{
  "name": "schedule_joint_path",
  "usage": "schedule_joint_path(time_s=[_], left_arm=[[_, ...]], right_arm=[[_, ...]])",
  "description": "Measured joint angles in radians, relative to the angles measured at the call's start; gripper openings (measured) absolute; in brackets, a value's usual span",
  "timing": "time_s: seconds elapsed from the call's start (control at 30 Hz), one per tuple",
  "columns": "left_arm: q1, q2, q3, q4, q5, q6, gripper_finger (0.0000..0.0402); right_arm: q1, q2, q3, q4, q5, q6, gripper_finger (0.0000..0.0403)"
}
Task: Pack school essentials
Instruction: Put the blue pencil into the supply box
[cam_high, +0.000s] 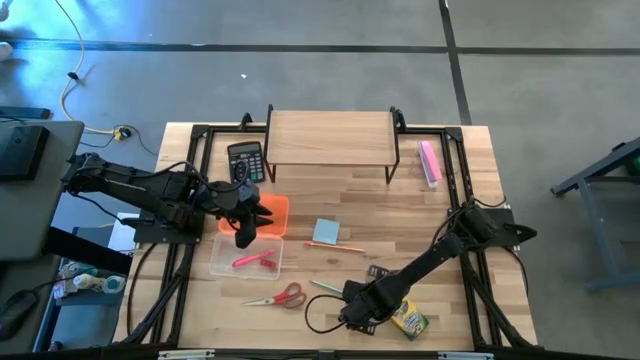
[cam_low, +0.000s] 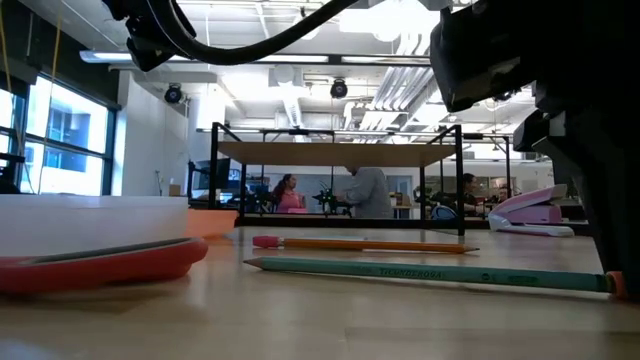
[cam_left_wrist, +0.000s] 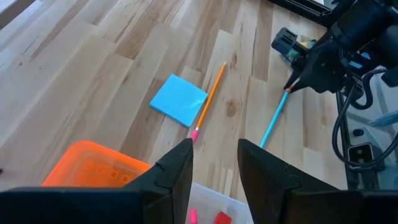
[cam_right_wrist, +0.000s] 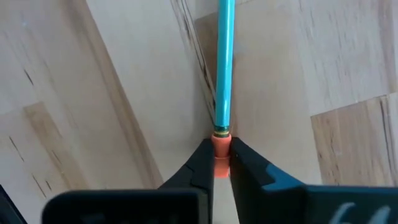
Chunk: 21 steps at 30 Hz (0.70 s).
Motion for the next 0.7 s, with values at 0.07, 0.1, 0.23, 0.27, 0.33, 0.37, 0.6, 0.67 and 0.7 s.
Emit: schedule_joint_path(time_s=[0.07,0.1,0.23,0.27,0.33,0.37,0.6,0.67,0.7], left_arm=[[0.0,0.0,0.0,-0.007,0.001,0.017,0.0115],[0.0,0.0,0.0,-0.011,0.002,0.021,0.0115],[-0.001,0.0,0.0,-0.027,0.002,0.022,0.0115],[-0.001,0.0,0.0,-0.034,0.001,0.023,0.0115],[-0.001,0.0,0.0,-0.053,0.001,0.023,0.0115],[0.0,0.0,0.0,-0.062,0.002,0.022,0.0115],[0.0,0.0,0.0,-0.098,0.001,0.022,0.0119],[0.0,0.0,0.0,-0.106,0.003,0.022,0.0126],[0.0,0.0,0.0,-0.114,0.007,0.025,0.0132]], right_arm=[[0.0,0.0,-0.001,0.003,0.0,0.001,0.0015],[0.0,0.0,-0.001,0.005,0.0,0.006,0.0014],[0.0,-0.001,-0.002,0.016,0.0,0.016,0.0012],[0.0,-0.001,-0.002,0.017,0.0,0.018,0.0012],[0.0,-0.004,-0.003,0.019,-0.002,0.024,0.0012],[-0.001,-0.005,-0.003,0.019,-0.003,0.026,0.0011],[-0.006,-0.031,-0.006,0.016,0.016,0.074,0.001],[-0.01,-0.04,-0.008,0.03,0.026,0.088,0.001],[-0.013,-0.044,-0.007,0.04,0.029,0.094,0.001]])
